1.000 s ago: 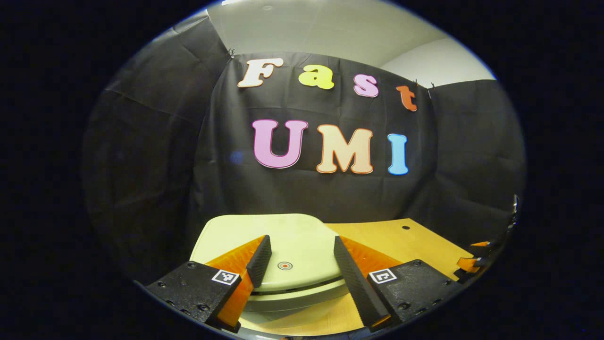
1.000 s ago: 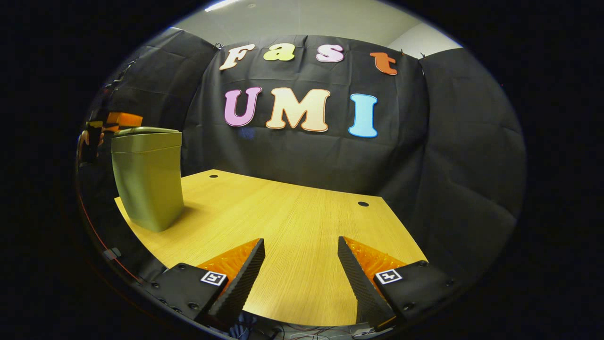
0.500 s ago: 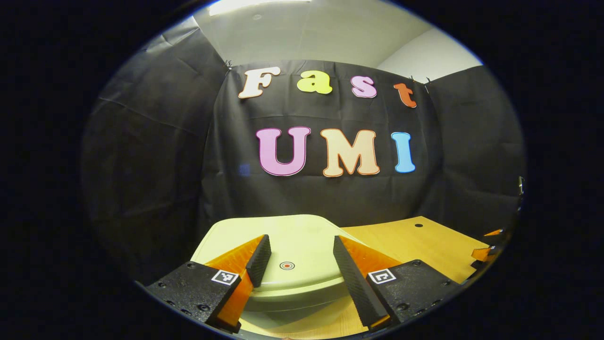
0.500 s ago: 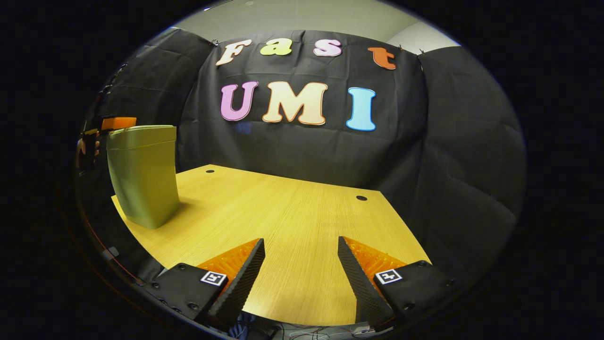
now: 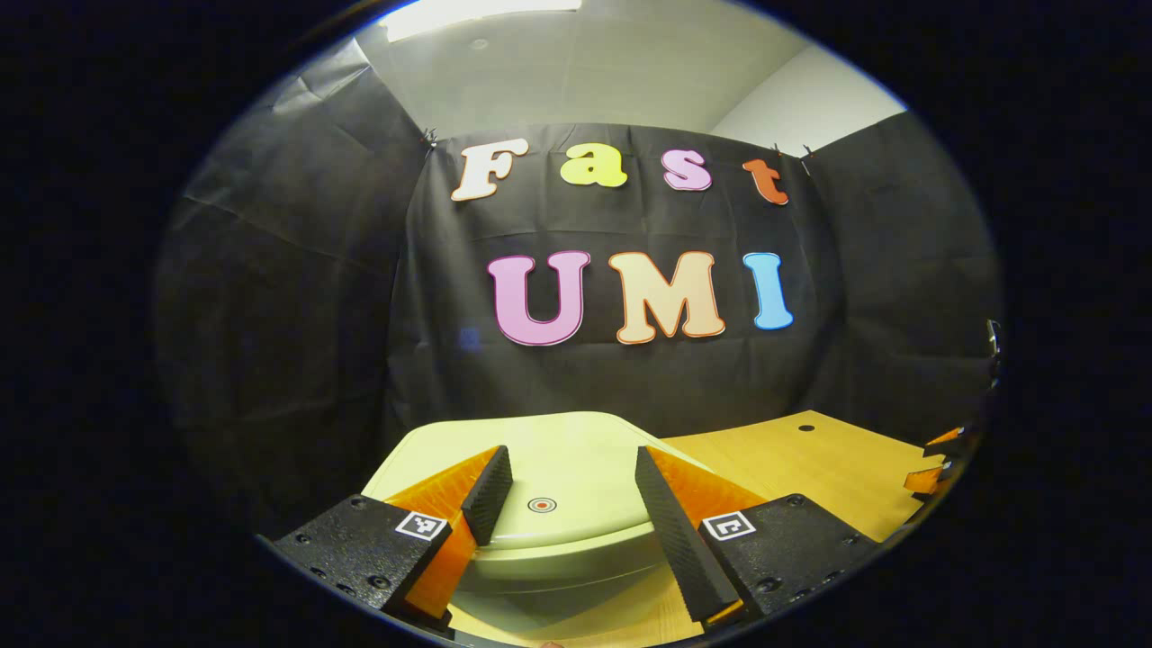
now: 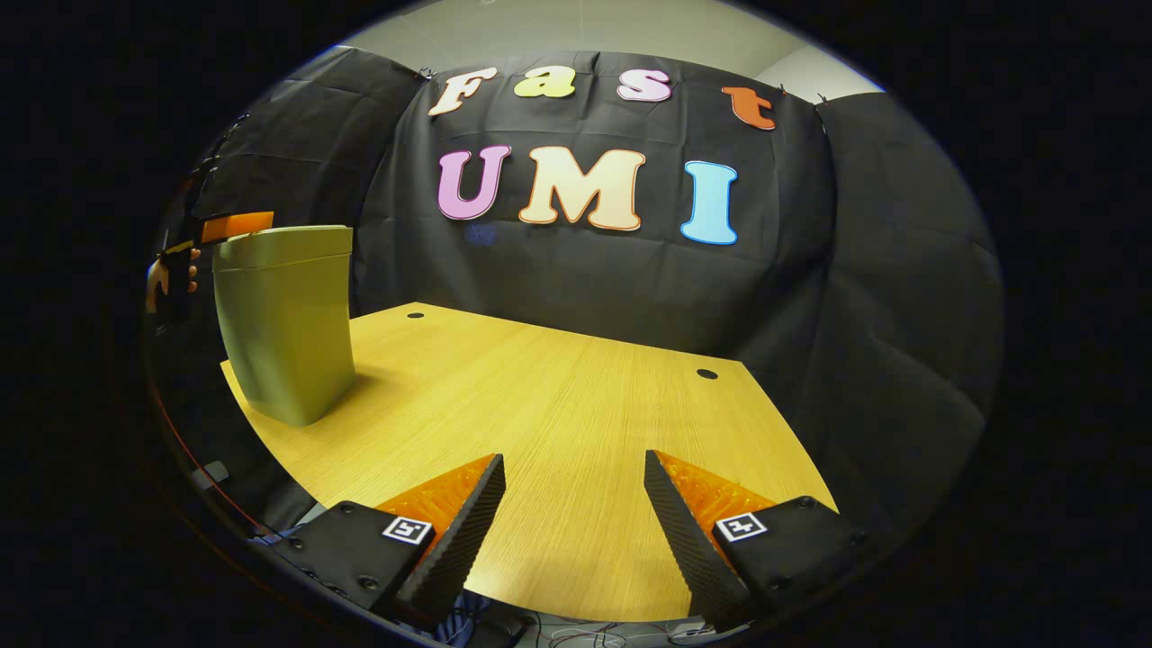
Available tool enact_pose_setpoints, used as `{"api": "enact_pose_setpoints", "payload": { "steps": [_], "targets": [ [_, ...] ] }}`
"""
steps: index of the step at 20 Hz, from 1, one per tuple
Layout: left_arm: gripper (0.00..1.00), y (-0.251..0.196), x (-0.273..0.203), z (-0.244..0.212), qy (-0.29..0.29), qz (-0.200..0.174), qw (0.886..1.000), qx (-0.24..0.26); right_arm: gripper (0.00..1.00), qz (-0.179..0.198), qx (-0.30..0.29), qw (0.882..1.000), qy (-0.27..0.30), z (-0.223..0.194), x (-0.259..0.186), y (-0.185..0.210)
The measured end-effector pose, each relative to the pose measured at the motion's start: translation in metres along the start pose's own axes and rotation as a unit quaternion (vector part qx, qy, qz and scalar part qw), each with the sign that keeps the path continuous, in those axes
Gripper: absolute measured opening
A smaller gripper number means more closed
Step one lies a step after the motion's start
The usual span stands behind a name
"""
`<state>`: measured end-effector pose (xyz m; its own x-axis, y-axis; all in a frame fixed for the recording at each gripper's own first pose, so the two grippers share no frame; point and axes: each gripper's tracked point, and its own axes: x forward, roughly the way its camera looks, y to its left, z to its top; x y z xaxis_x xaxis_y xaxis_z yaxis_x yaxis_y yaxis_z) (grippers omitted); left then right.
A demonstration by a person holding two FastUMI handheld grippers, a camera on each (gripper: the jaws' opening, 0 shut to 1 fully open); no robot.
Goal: Press the lid of the desktop garbage bin to open it, pick up the crumpled paper on the desktop and throw it into the bin, then pick up the pop can on the desktop and drop it into the bin, and finally close the garbage bin lid.
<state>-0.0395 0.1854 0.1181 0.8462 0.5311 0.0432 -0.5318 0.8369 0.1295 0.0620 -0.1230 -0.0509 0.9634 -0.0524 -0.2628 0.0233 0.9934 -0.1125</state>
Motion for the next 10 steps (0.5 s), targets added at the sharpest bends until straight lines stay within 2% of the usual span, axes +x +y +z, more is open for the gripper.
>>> {"api": "enact_pose_setpoints", "payload": {
  "steps": [6, 7, 8, 10],
  "targets": [
    [0.89, -0.0062, -0.0018, 0.0026, -0.011, -0.025, 1.000, 0.007, 0.98, 0.005, -0.002, 1.000, -0.008, 0.0060, -0.0051, 0.0045],
    [0.86, -0.0064, -0.0028, 0.0011, -0.006, -0.030, 1.000, 0.007, 0.98, 0.005, -0.002, 1.000, -0.010, 0.0063, -0.0057, 0.0045],
    [0.89, -0.0061, -0.0019, 0.0007, -0.004, -0.032, 0.999, 0.008, 0.98, 0.004, -0.002, 1.000, -0.011, 0.0072, -0.0065, 0.0040],
    [0.89, -0.0078, -0.0022, -0.0027, 0.012, -0.035, 0.999, 0.008, 0.98, 0.005, -0.001, 1.000, -0.013, 0.0084, -0.0076, 0.0045]
  ]
}}
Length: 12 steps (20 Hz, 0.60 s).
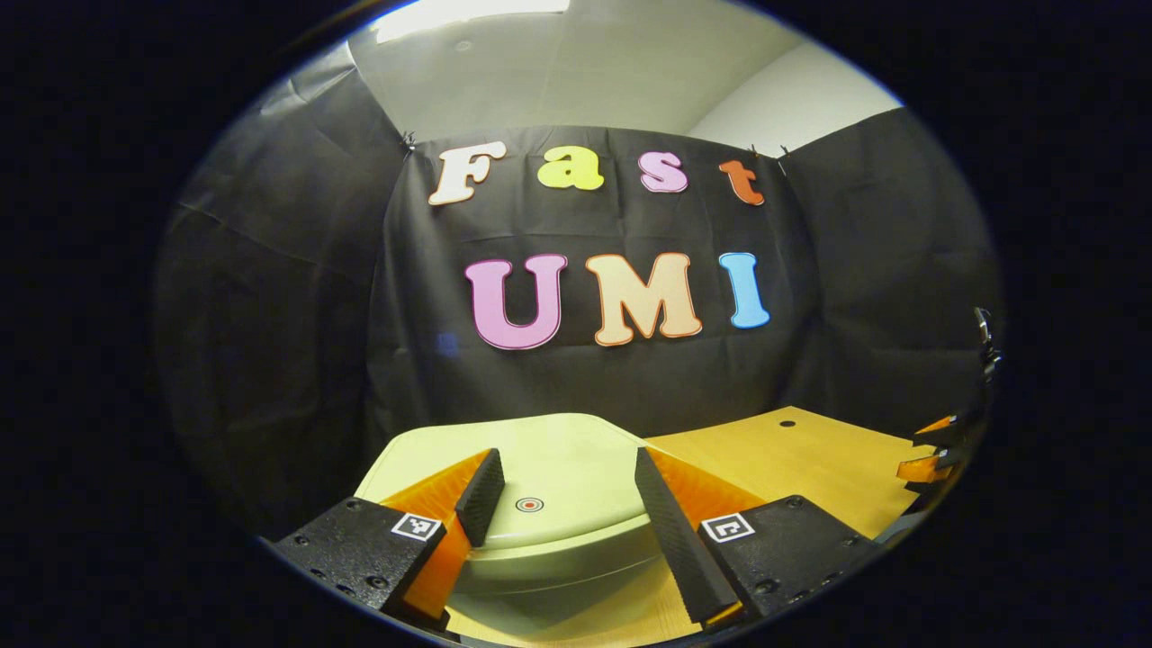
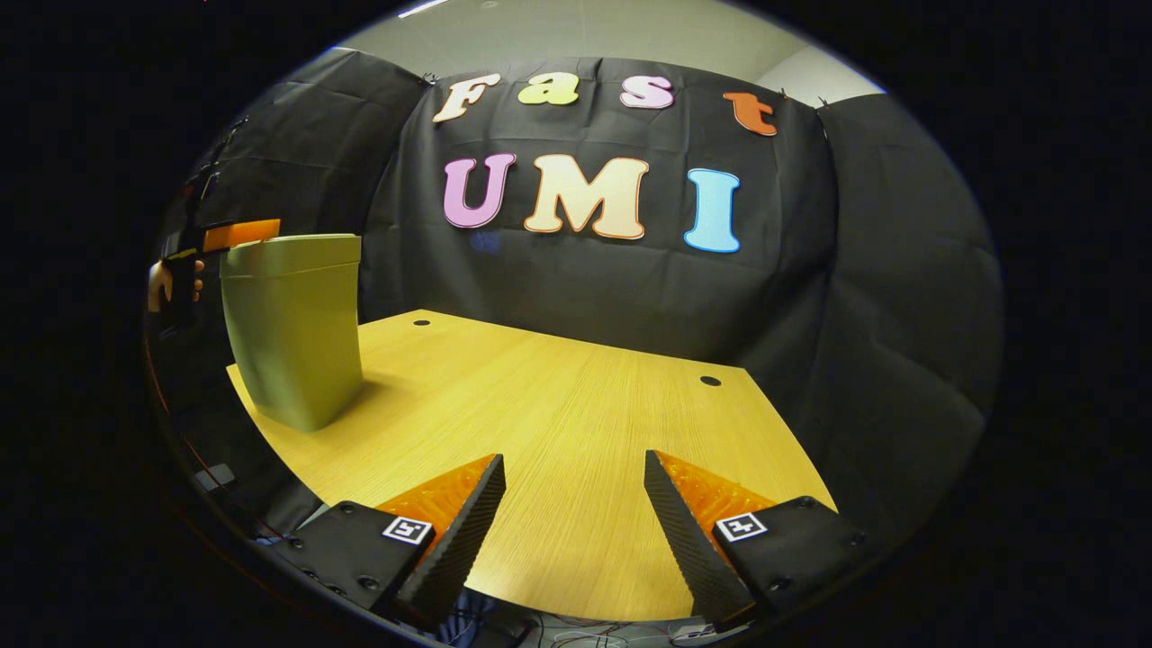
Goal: Press the lid of the desktop garbage bin to open it, pick up the crumpled paper on the desktop and throw it into the bin, then pick up the pop can on the desktop and drop it into the bin, and finally close the garbage bin lid.
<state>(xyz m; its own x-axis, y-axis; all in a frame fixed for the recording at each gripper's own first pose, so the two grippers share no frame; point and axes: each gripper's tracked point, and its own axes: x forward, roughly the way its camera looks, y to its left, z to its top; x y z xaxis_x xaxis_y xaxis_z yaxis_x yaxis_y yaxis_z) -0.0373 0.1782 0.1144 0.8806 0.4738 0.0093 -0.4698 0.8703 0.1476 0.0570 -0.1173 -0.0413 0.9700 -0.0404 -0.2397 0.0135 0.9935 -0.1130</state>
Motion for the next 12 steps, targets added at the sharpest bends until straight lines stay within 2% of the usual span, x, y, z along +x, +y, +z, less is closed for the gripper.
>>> {"api": "enact_pose_setpoints", "payload": {
  "steps": [5, 7, 9, 12],
  "targets": [
    [0.85, -0.0019, 0.0026, 0.0031, 0.032, -0.005, 0.998, 0.056, 0.98, 0.000, 0.003, 1.000, -0.001, -0.0010, 0.0000, -0.0014],
    [0.79, -0.0050, 0.0055, 0.0005, 0.048, -0.013, 0.998, 0.050, 0.98, -0.001, 0.003, 1.000, 0.001, -0.0005, -0.0001, -0.0021],
    [0.80, -0.0059, 0.0054, -0.0013, 0.053, -0.019, 0.998, 0.037, 0.98, -0.001, 0.005, 1.000, 0.000, -0.0019, -0.0009, -0.0035],
    [0.81, -0.0068, 0.0086, 0.0038, 0.029, -0.025, 0.999, 0.004, 0.98, -0.002, 0.008, 1.000, -0.002, -0.0007, -0.0016, -0.0052]
  ]
}}
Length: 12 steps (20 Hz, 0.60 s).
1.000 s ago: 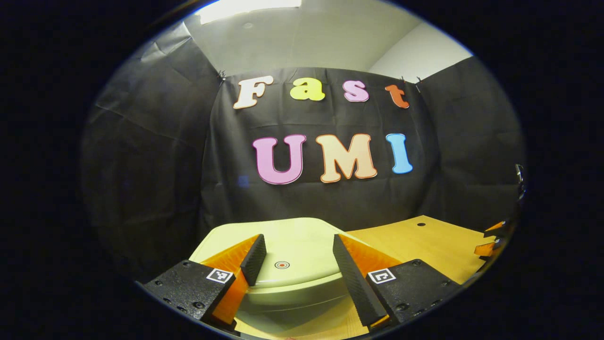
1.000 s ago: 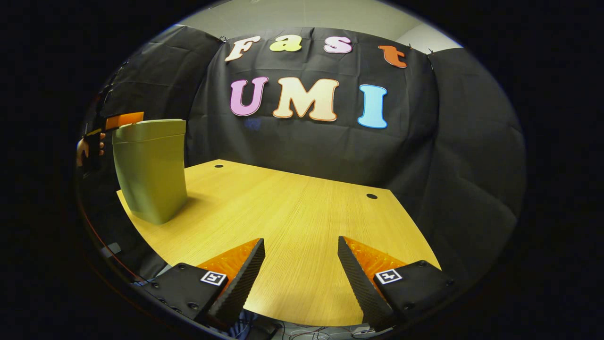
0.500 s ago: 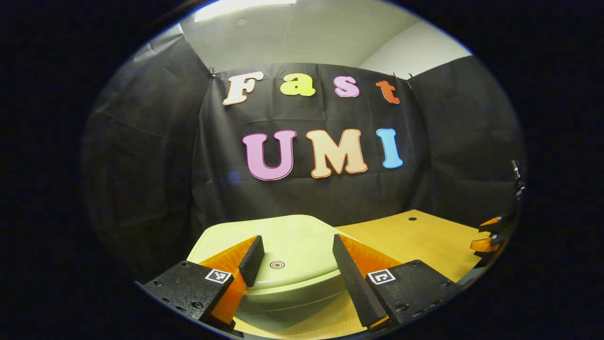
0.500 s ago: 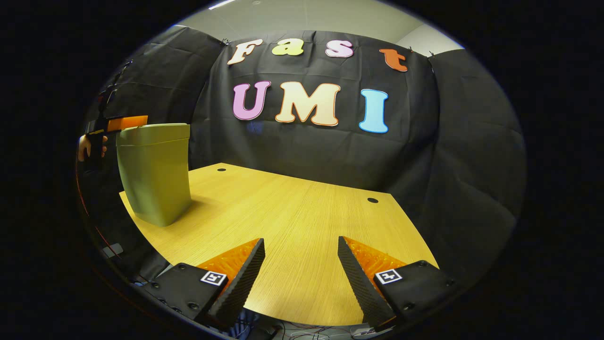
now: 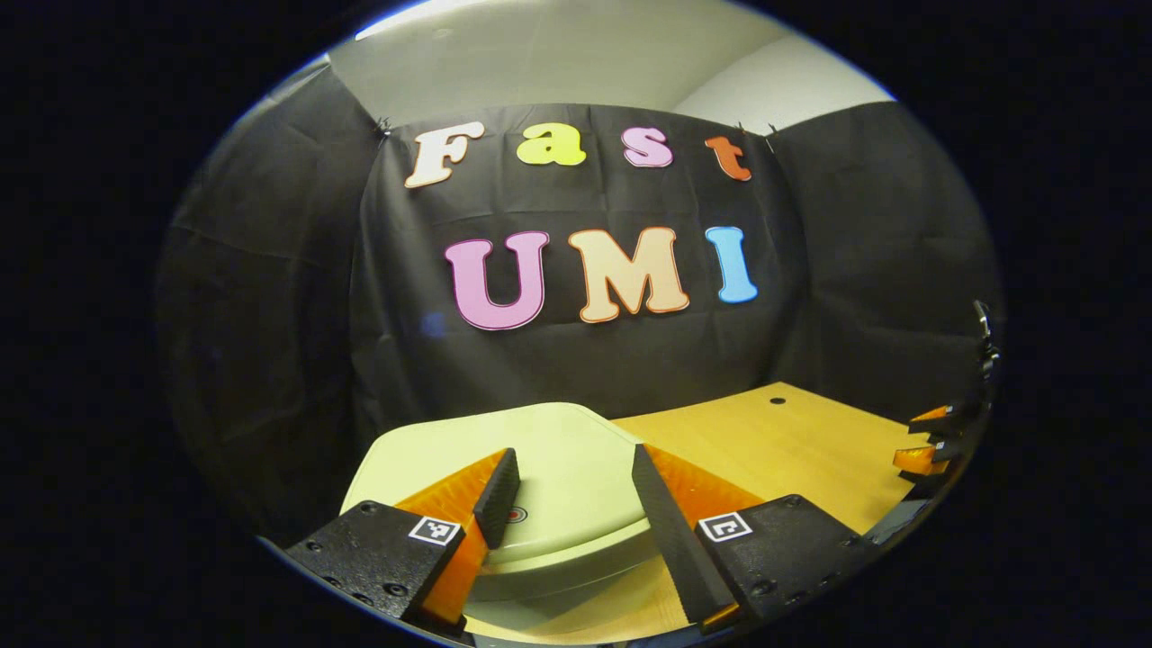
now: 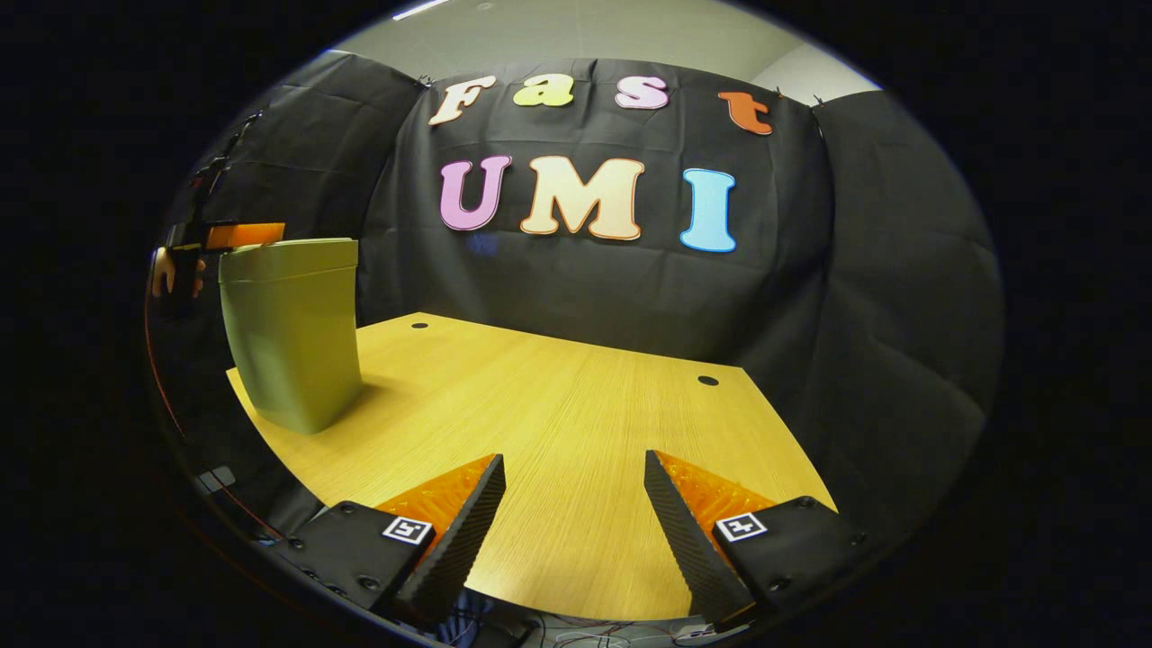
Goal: Press the lid of the desktop garbage bin to open it, pick up the crumpled paper on the desktop and throw it into the bin, then pick up the pop can on the desktop and drop it into the bin, and finally close the garbage bin lid.
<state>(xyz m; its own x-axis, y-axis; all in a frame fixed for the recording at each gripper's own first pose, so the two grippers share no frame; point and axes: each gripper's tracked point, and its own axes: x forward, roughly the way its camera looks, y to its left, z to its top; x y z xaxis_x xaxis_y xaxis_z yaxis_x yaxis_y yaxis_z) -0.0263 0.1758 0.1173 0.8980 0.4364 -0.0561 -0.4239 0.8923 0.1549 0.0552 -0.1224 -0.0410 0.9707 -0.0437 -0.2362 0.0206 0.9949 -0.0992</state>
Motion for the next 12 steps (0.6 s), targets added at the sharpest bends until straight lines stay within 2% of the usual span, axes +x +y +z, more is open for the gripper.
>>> {"api": "enact_pose_setpoints", "payload": {
  "steps": [2, 4, 5, 8, 9, 12],
  "targets": [
    [0.80, 0.0007, 0.0007, -0.0025, -0.004, -0.004, 1.000, -0.004, 0.98, -0.001, 0.002, 1.000, 0.001, -0.0011, 0.0013, -0.0020],
    [0.83, 0.0007, 0.0007, -0.0051, 0.006, -0.009, 0.999, -0.032, 0.99, -0.003, 0.005, 1.000, 0.004, -0.0021, 0.0032, -0.0042],
    [0.80, -0.0014, -0.0022, -0.0045, 0.004, -0.012, 0.999, -0.034, 0.99, -0.003, 0.007, 1.000, 0.006, -0.0033, 0.0041, -0.0045],
    [0.83, -0.0012, -0.0046, -0.0009, -0.014, -0.018, 0.999, -0.046, 0.98, -0.003, 0.006, 1.000, 0.007, -0.0046, 0.0047, -0.0054],
    [0.80, -0.0020, -0.0040, -0.0006, -0.016, -0.020, 0.999, -0.038, 0.98, -0.002, 0.006, 1.000, 0.006, -0.0035, 0.0044, -0.0050],
    [0.80, 0.0000, -0.0024, 0.0016, -0.018, -0.015, 0.999, -0.028, 0.98, 0.000, 0.004, 1.000, 0.007, -0.0041, 0.0060, -0.0030]
  ]
}}
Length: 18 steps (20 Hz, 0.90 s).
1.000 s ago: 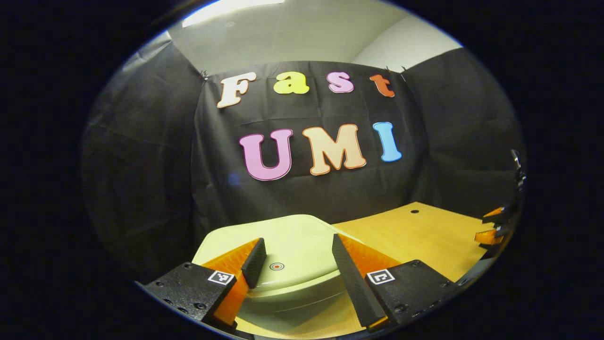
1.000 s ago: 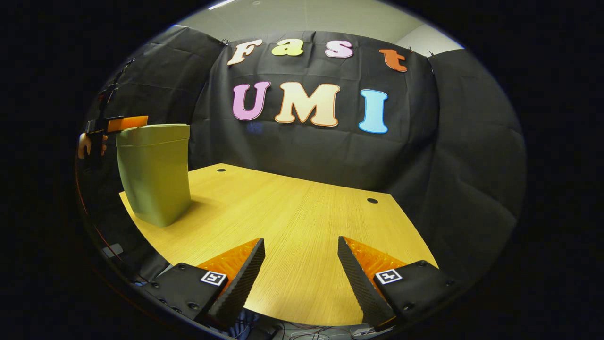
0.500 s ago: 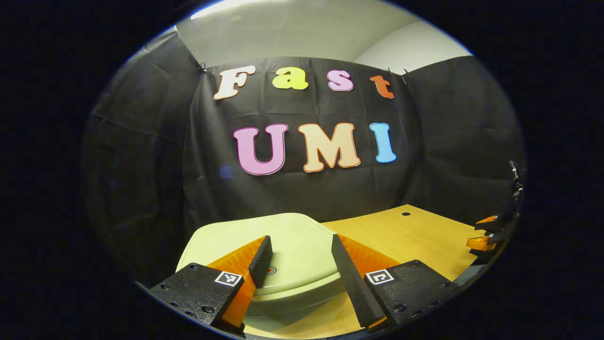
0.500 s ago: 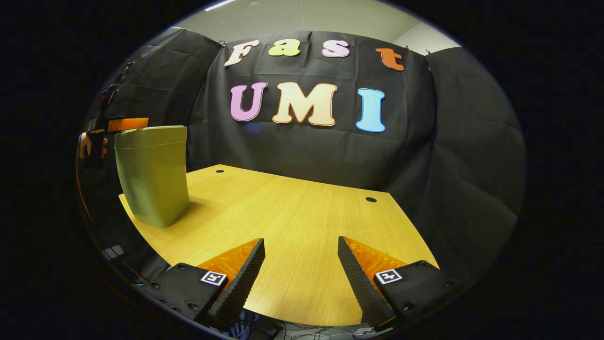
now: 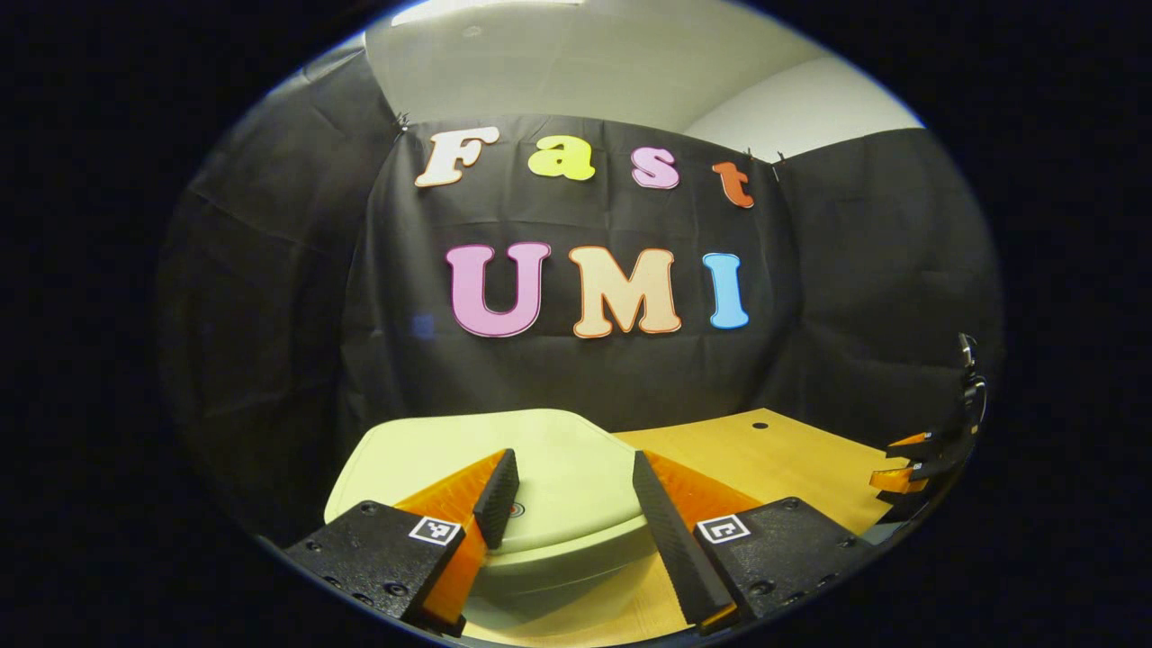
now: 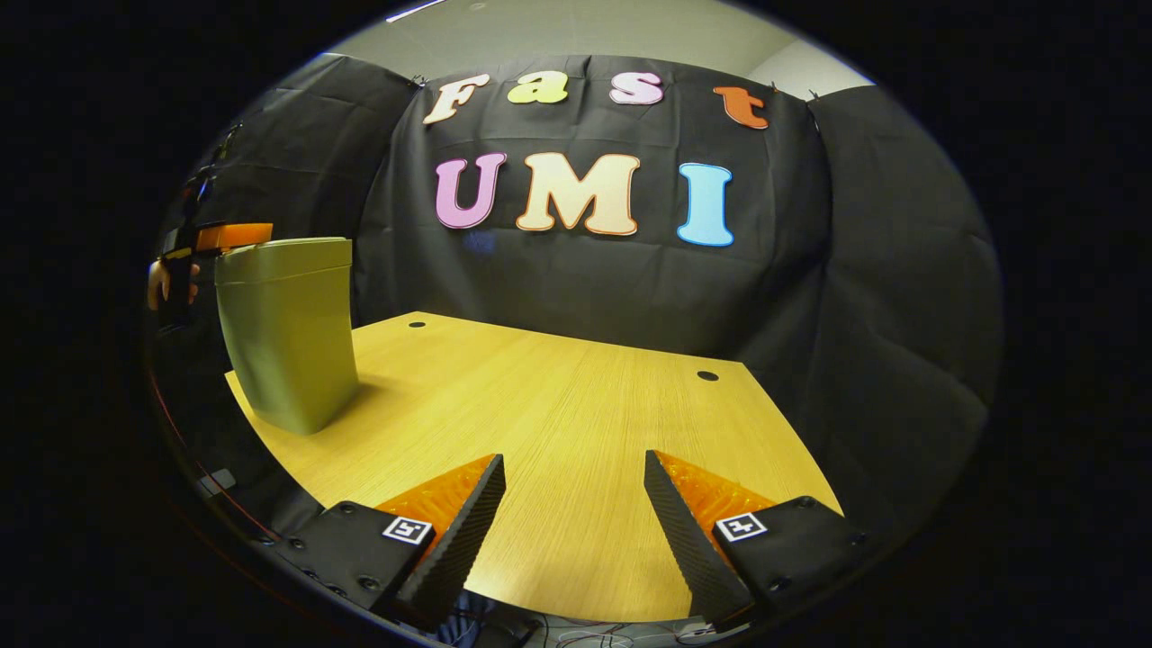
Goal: Press the lid of the desktop garbage bin to open it, pick up the crumpled paper on the desktop and throw it into the bin, then pick up the pop can on the desktop and drop it into the bin, and finally close the garbage bin lid.
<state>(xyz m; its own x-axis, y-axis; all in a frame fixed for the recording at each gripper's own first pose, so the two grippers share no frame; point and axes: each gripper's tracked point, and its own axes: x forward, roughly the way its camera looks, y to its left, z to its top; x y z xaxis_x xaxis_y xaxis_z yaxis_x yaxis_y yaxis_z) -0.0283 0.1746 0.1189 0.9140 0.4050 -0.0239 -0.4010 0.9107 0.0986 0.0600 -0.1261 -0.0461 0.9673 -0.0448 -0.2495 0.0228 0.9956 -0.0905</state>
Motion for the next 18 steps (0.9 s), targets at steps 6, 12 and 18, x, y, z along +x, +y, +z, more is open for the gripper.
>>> {"api": "enact_pose_setpoints", "payload": {
  "steps": [6, 12, 18],
  "targets": [
    [0.96, 0.004, 0.004, 0.031, -0.017, 0.016, 1.000, 0.016, 0.98, -0.006, -0.003, 1.000, -0.001, 0.001, -0.002, -0.001],
    [0.94, -0.079, -0.011, 0.072, -0.101, -0.091, 0.991, 0.015, 0.98, -0.026, 0.003, 1.000, -0.001, 0.001, -0.004, -0.013],
    [0.95, -0.169, -0.035, 0.032, -0.110, -0.228, 0.967, -0.035, 0.98, -0.036, -0.002, 0.999, -0.004, 0.004, -0.007, -0.012]
  ]
}}
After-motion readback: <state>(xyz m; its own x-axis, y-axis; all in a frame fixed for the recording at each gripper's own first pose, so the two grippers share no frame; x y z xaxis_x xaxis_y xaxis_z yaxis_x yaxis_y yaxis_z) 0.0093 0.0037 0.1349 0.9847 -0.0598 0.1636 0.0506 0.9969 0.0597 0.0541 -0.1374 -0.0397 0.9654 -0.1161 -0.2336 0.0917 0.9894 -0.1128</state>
